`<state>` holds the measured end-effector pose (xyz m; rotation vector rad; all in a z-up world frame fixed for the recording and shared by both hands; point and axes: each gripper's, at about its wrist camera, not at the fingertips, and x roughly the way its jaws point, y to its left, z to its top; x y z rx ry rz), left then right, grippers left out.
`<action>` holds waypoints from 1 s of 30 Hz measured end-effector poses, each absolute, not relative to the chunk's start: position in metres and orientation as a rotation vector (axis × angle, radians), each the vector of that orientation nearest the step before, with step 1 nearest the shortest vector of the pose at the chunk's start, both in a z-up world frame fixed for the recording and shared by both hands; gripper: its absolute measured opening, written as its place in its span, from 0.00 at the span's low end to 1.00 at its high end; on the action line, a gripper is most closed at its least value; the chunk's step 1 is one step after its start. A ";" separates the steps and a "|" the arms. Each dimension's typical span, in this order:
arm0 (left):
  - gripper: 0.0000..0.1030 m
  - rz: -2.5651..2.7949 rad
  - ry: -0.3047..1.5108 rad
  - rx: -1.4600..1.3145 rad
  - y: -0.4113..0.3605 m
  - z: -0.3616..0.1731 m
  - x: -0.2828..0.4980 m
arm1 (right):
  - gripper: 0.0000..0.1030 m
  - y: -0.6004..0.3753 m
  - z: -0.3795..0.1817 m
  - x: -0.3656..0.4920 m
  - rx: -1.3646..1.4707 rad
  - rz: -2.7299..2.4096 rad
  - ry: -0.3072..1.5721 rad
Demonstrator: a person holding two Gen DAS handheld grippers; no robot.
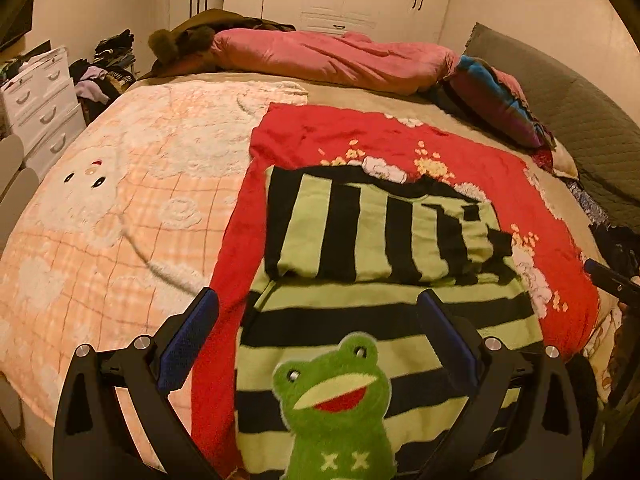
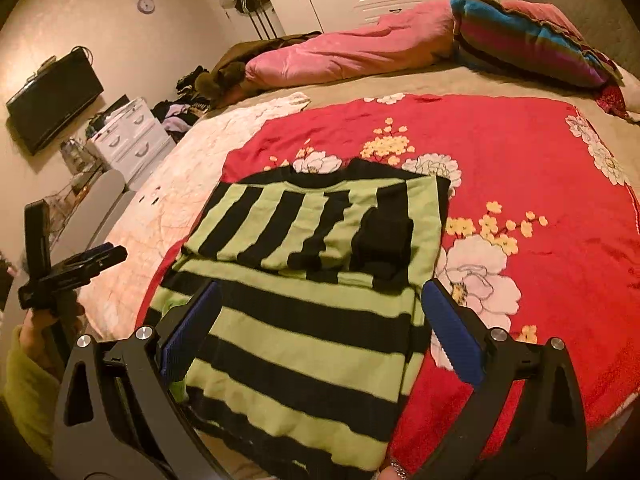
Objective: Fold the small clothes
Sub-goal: 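Move both grippers to the sweater hem beside the frog patch, then grasp the sweater hem with both grippers and lift it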
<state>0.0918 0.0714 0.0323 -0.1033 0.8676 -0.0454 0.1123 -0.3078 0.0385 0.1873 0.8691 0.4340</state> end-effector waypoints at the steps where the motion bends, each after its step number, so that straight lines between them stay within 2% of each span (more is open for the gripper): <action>1: 0.96 -0.043 0.872 -0.100 0.072 0.031 0.090 | 0.91 -0.308 0.037 0.108 0.184 0.433 0.874; 19: 0.96 -0.010 1.028 -0.125 0.099 -0.020 0.037 | 0.91 -0.307 -0.003 0.062 0.109 0.429 1.009; 30: 0.96 -0.045 1.107 -0.247 0.114 -0.043 0.016 | 0.91 -0.312 -0.024 0.042 0.130 0.398 1.098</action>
